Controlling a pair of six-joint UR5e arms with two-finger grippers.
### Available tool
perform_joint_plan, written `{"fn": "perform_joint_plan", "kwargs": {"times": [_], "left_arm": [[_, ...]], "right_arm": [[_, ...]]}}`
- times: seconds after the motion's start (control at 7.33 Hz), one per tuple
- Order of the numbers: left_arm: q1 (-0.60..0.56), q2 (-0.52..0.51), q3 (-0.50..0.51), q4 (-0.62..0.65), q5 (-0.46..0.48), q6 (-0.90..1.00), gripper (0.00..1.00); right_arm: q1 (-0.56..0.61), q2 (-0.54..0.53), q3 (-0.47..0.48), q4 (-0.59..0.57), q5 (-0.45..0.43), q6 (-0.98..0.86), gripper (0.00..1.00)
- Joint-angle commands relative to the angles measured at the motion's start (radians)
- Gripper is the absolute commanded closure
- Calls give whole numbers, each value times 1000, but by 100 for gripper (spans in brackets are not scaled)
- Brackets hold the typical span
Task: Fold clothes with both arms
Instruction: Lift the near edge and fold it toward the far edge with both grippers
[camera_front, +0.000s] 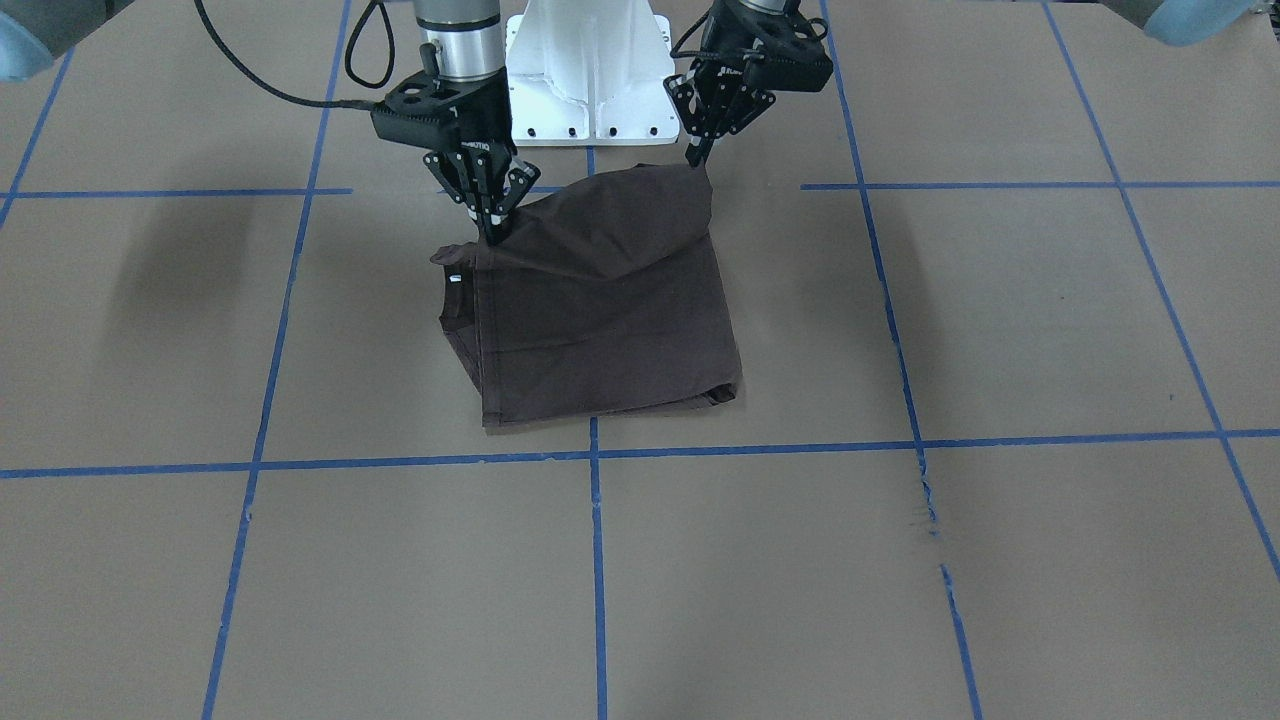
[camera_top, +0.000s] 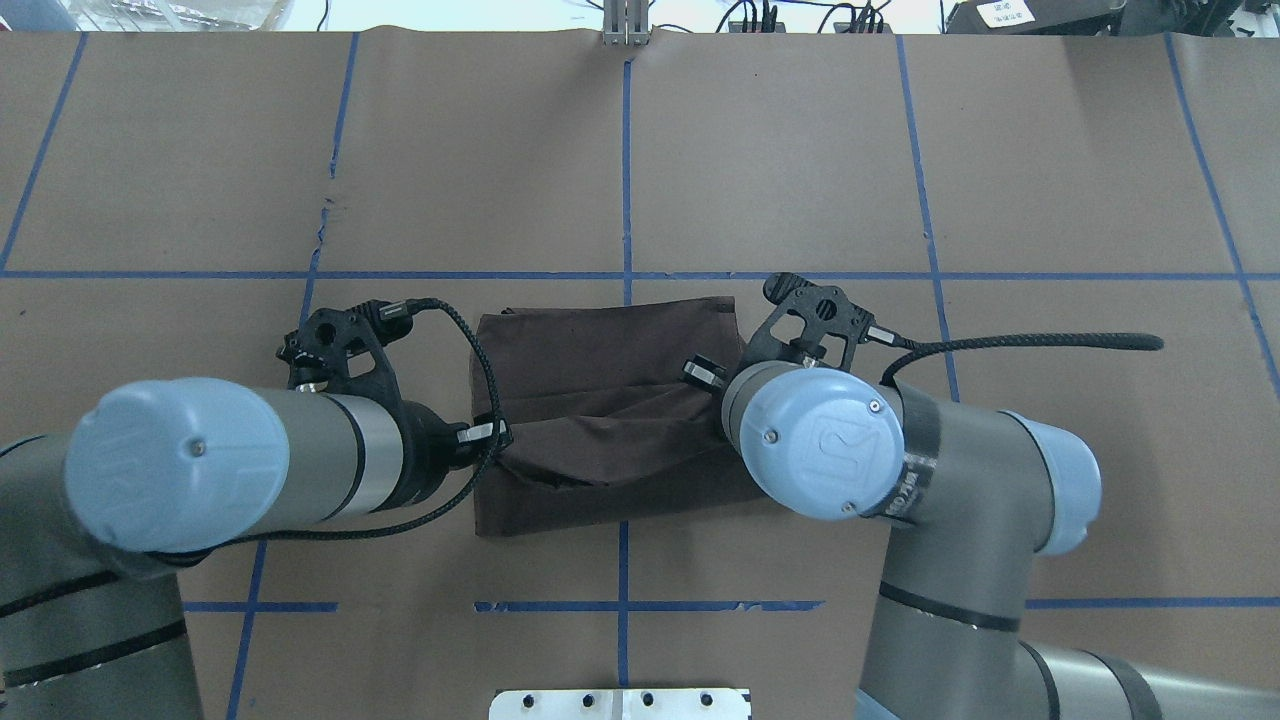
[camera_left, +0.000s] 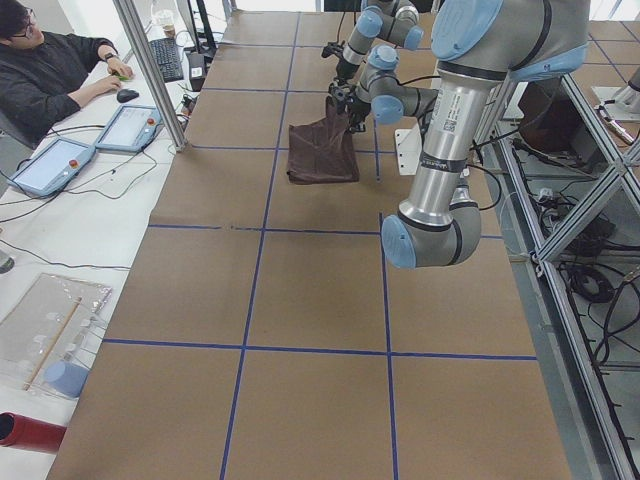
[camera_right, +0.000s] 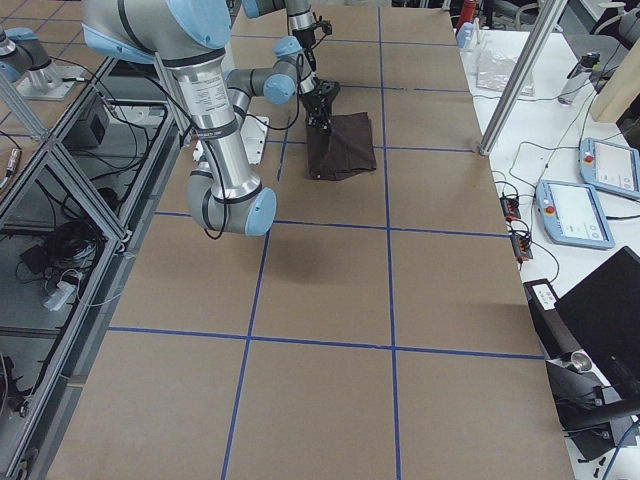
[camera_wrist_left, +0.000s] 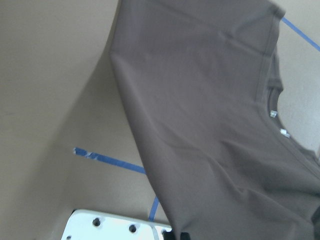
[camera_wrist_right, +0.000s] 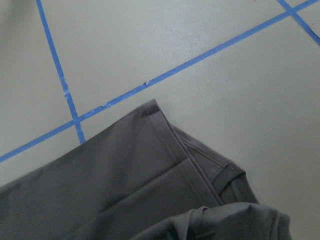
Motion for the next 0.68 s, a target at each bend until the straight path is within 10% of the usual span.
{"fn": "perform_joint_plan", "kwargs": {"times": [0.0,0.55], "left_arm": [[-92,-21,114,-50,-16,82,100],[-158,-83,395,-228,-16,130,100]], "right_arm": [[81,71,-174,69,43,-42,100],[107,84,-368,243,53,-79,100]]}}
